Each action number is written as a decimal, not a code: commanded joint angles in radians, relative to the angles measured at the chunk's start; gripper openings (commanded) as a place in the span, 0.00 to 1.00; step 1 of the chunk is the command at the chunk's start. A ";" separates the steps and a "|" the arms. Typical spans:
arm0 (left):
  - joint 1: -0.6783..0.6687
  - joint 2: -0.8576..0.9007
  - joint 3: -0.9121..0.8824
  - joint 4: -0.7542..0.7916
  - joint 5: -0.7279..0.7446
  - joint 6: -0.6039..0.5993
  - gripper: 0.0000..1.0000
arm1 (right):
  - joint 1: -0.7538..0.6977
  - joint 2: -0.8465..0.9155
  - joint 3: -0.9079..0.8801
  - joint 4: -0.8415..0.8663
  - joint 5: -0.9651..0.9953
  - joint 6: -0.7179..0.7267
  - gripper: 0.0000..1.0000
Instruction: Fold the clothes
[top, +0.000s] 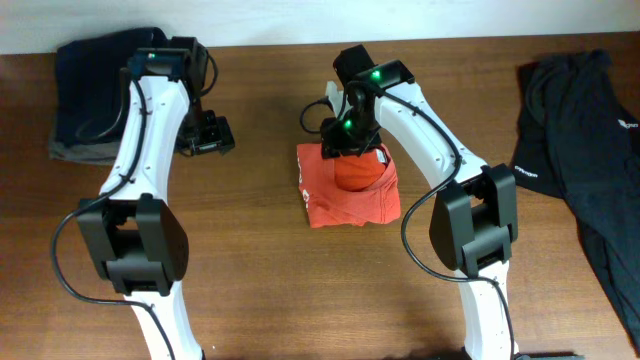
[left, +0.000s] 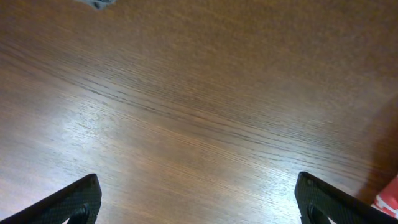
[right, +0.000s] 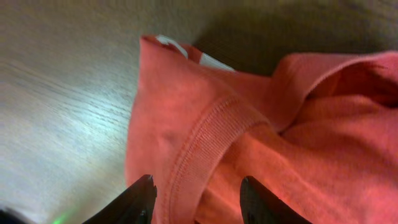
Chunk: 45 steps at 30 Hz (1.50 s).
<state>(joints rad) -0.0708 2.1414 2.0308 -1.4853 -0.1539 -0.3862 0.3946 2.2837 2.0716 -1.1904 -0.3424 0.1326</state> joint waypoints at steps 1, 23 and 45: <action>0.004 -0.009 -0.023 0.012 -0.007 -0.002 0.99 | 0.005 0.014 0.003 0.014 -0.022 0.042 0.48; 0.004 -0.009 -0.035 0.028 -0.007 -0.002 0.99 | 0.002 0.079 0.005 0.048 -0.019 0.098 0.16; 0.004 -0.009 -0.035 0.030 -0.007 -0.002 0.99 | -0.054 0.079 0.273 -0.171 0.175 0.109 0.04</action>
<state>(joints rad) -0.0708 2.1414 2.0045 -1.4567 -0.1539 -0.3862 0.3511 2.3596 2.3234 -1.3453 -0.2451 0.2367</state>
